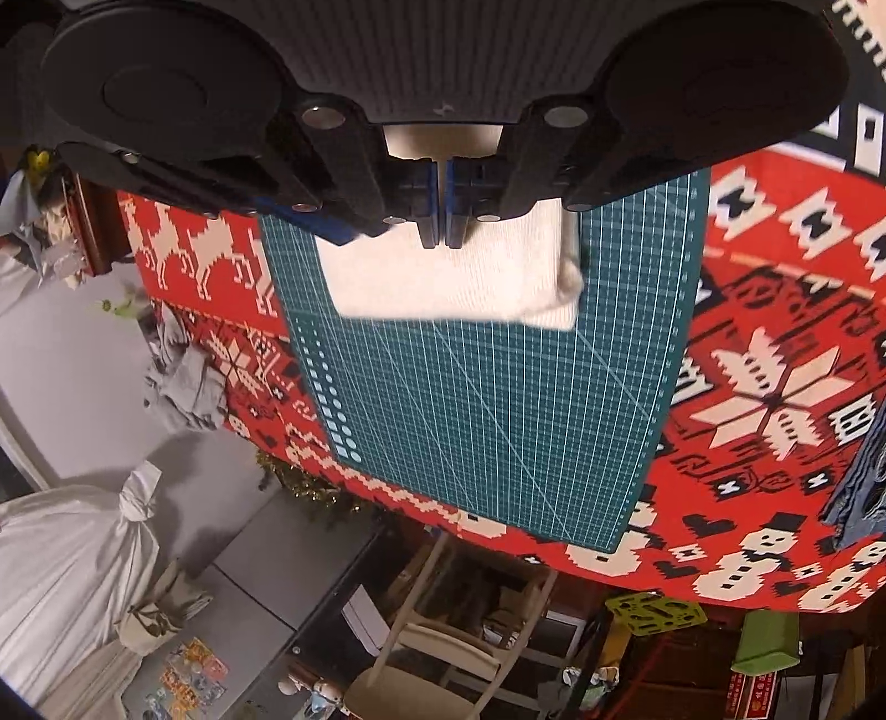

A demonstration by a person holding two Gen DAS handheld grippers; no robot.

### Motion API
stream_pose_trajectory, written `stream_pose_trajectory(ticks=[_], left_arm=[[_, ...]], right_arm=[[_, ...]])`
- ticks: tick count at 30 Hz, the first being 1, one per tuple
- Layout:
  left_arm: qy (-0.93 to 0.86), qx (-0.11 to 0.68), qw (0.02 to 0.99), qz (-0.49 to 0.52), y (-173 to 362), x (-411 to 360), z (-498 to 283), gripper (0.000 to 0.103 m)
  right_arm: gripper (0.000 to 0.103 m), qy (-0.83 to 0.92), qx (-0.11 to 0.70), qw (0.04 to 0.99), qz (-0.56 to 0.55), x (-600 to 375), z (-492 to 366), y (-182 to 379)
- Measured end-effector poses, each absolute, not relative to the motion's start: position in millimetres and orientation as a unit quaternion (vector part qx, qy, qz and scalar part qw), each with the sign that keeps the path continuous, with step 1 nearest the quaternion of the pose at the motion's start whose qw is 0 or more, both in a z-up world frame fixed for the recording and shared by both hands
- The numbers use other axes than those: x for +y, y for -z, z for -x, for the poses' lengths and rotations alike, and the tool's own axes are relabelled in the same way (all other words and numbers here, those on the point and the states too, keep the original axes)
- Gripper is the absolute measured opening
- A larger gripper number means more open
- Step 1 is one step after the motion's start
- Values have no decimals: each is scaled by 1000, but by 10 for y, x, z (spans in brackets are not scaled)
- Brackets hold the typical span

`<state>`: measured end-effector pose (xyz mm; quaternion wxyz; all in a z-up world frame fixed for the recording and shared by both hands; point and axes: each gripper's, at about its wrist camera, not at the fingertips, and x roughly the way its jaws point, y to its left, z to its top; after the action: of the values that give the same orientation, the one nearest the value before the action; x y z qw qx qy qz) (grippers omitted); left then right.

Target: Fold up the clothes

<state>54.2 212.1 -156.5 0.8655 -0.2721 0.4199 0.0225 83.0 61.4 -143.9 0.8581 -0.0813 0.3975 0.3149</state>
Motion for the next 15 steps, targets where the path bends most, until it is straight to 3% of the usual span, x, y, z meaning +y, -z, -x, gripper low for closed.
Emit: stream_pose_trajectory(ticks=[15], left_arm=[[-49, 416, 864, 280, 1623, 2338, -549, 3]], right_arm=[[18, -331, 380, 860, 81, 1013, -912, 1611]])
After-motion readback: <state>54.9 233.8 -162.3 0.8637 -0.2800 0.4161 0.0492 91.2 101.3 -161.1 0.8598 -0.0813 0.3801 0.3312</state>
